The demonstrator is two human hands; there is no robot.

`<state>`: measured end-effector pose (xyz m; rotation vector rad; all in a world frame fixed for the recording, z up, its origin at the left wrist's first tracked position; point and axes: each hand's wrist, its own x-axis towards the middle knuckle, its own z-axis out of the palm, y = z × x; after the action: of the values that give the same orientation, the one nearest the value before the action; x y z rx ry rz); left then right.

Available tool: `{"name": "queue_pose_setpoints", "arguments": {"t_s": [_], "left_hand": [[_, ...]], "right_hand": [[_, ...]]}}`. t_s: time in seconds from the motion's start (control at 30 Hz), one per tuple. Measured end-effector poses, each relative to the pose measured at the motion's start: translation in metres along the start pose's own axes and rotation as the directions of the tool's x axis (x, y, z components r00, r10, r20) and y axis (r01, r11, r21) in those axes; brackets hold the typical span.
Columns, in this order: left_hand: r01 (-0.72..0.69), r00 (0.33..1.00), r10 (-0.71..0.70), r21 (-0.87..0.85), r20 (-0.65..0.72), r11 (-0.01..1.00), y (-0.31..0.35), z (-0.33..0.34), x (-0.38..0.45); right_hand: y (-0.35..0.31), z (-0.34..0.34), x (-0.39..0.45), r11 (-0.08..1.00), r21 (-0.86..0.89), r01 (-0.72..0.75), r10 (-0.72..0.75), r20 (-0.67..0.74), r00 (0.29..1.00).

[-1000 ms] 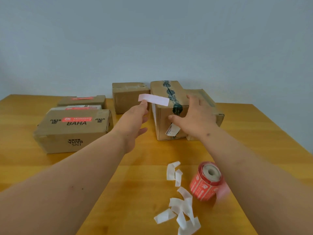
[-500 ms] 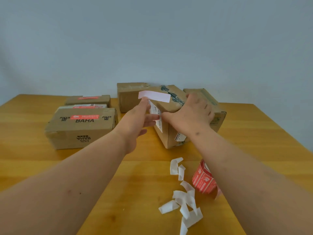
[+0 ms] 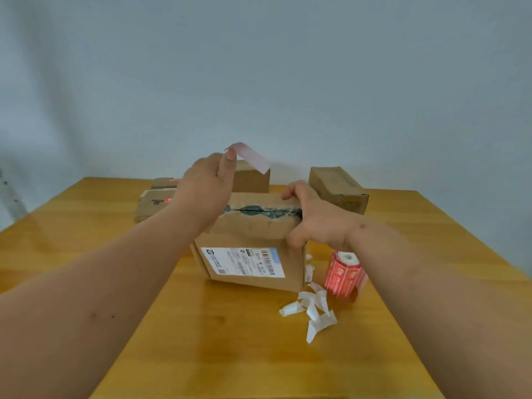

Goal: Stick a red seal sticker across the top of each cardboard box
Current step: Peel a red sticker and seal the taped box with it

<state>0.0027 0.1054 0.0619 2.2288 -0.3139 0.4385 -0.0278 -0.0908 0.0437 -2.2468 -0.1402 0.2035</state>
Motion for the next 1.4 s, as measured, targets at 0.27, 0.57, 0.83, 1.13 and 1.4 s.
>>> {"name": "queue_pose_setpoints", "arguments": {"t_s": [0.27, 0.57, 0.83, 1.13, 1.4], "left_hand": [[0.115, 0.980, -0.133, 0.120, 0.150, 0.986, -0.034, -0.006, -0.021], [0.089, 0.990, -0.097, 0.078, 0.099, 0.993, -0.042, 0.000, -0.002], [0.042, 0.996, -0.050, 0.102, 0.080, 0.994, -0.051, 0.004, -0.005], [0.148, 0.974, -0.084, -0.307, 0.210, 0.940, -0.049, -0.008, -0.014], [0.291, 0.945, -0.198, -0.390, 0.262, 0.874, -0.044, -0.019, -0.008]], "right_hand": [[-0.006, 0.018, 0.000, 0.983, -0.179, -0.038, 0.063, 0.139, 0.988], [-0.026, 0.011, 0.016, 0.988, 0.116, 0.097, -0.071, -0.211, 0.975], [-0.042, 0.025, 0.042, 0.714, 0.700, -0.017, 0.089, -0.066, 0.994], [-0.029, 0.021, 0.041, 0.764, 0.630, 0.140, 0.088, -0.316, 0.945], [-0.030, 0.026, 0.030, 0.868, 0.459, 0.188, -0.066, -0.268, 0.961]]}}
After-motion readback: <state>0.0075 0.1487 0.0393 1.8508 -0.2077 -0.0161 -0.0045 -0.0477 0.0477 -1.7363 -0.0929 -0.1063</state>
